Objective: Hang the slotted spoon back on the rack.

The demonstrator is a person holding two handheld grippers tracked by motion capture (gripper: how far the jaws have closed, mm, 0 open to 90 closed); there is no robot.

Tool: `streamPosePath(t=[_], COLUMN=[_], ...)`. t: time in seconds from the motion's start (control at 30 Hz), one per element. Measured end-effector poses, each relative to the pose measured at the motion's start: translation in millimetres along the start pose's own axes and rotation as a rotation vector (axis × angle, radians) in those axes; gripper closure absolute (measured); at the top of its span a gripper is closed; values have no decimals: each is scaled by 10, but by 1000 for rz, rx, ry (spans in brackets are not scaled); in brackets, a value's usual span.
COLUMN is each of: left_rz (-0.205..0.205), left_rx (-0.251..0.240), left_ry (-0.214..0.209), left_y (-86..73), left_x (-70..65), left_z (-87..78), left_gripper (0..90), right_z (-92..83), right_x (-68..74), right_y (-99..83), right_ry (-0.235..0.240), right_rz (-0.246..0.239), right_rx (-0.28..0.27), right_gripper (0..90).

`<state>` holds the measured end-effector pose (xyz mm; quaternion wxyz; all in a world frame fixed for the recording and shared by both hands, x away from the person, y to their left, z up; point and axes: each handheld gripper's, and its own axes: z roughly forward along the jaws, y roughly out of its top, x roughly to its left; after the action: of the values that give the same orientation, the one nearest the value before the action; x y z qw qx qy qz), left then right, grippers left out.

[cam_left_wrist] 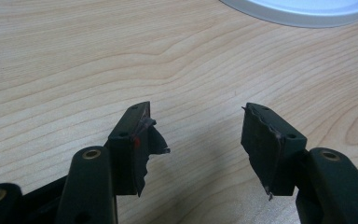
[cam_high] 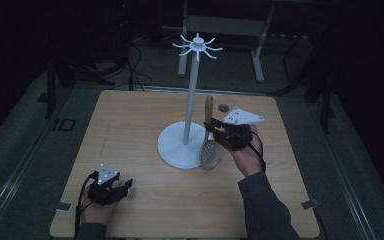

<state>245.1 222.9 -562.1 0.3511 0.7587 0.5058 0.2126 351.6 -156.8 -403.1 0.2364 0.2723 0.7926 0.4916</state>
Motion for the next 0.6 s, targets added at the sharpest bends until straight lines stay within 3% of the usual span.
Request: streamPosePath(t=[0.6], left_rz=[-2], left_rx=[-3], left_ry=[1], left_y=[0], left_x=[-1], left_z=[-1], left_gripper=[433], right_z=[-11], right_x=[-40], right_y=[101], right_ry=[7], right_rz=[20], right_rx=[-23], right_gripper=[746])
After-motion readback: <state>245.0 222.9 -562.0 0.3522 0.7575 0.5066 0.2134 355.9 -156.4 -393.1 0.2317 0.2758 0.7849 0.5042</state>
